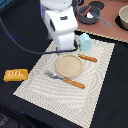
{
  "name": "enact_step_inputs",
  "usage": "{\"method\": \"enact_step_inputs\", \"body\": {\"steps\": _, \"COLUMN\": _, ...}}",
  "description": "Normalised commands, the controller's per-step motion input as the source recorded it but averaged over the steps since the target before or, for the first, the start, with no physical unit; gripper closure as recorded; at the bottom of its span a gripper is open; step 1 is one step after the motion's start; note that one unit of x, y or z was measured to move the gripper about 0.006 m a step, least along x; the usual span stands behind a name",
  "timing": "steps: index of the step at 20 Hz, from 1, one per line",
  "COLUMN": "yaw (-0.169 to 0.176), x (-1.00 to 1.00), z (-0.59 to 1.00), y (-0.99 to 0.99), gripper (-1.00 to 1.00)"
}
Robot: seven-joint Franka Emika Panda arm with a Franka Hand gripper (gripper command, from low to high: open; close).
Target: Interact with the objects in diverse but meaningful ways.
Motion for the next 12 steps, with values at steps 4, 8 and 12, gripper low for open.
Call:
{"method": "enact_step_inputs", "body": {"steps": 4, "yaw": -0.03, "x": -0.69, "z": -0.13, "y": -0.57, "gripper": -1.0}}
{"method": "enact_step_inputs", "body": {"steps": 8, "yaw": -0.037, "x": -0.75, "z": -0.12, "y": -0.52, "gripper": -1.0}}
{"method": "enact_step_inputs", "body": {"steps": 12, "yaw": -0.04, "x": -0.8, "z": -0.11, "y": -0.44, "gripper": -1.0}}
